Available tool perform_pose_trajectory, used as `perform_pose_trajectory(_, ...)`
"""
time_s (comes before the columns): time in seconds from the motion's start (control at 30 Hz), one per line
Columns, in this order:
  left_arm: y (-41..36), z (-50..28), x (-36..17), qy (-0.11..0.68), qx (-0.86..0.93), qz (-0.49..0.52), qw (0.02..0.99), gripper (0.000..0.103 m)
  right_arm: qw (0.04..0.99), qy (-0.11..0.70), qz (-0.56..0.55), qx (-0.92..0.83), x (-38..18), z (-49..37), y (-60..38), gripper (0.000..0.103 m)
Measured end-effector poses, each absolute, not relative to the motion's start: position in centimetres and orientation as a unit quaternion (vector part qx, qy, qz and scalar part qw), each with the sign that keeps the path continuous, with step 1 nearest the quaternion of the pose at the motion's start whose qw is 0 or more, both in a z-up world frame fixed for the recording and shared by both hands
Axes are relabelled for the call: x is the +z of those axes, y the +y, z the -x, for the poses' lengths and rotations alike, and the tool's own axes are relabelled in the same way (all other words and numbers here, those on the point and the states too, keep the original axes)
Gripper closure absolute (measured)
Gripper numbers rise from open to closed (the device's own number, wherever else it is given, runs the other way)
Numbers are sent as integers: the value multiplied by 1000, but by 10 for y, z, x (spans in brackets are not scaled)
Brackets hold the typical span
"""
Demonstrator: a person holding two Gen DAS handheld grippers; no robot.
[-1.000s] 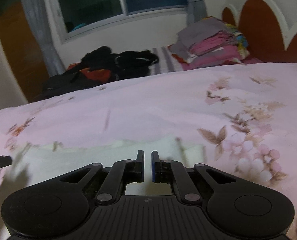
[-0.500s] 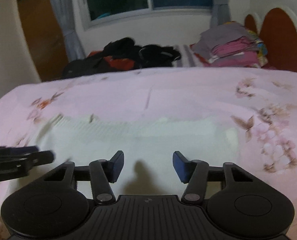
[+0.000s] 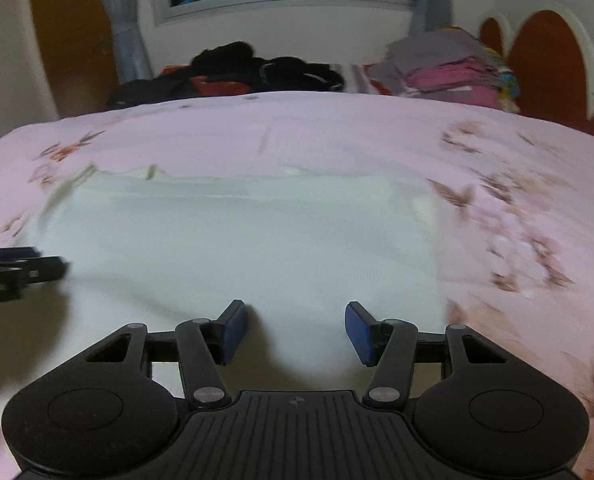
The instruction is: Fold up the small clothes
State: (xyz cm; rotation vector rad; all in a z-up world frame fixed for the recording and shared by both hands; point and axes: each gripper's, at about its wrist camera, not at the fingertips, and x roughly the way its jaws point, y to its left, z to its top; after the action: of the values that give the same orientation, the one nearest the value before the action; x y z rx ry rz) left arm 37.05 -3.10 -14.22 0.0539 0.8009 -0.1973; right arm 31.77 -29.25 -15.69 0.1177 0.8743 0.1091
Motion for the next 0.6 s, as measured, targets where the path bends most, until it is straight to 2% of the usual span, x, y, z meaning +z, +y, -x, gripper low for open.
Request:
perform_pose_trajectory(0.27,-32,-336,-125,384,-96,-18,918,55,913,396,-64,76,-137,-285,-284,48)
perform_pose_trajectory(0.43,-41,-325,-144,412,-95,-22,906,55,901,421,-48,94,-149,-281,-263,48)
perform_pose_trajectory(0.6,-29,-315,-149,409,-84,-19,908,55,898,429,-50,78,-160,-269,-282,48)
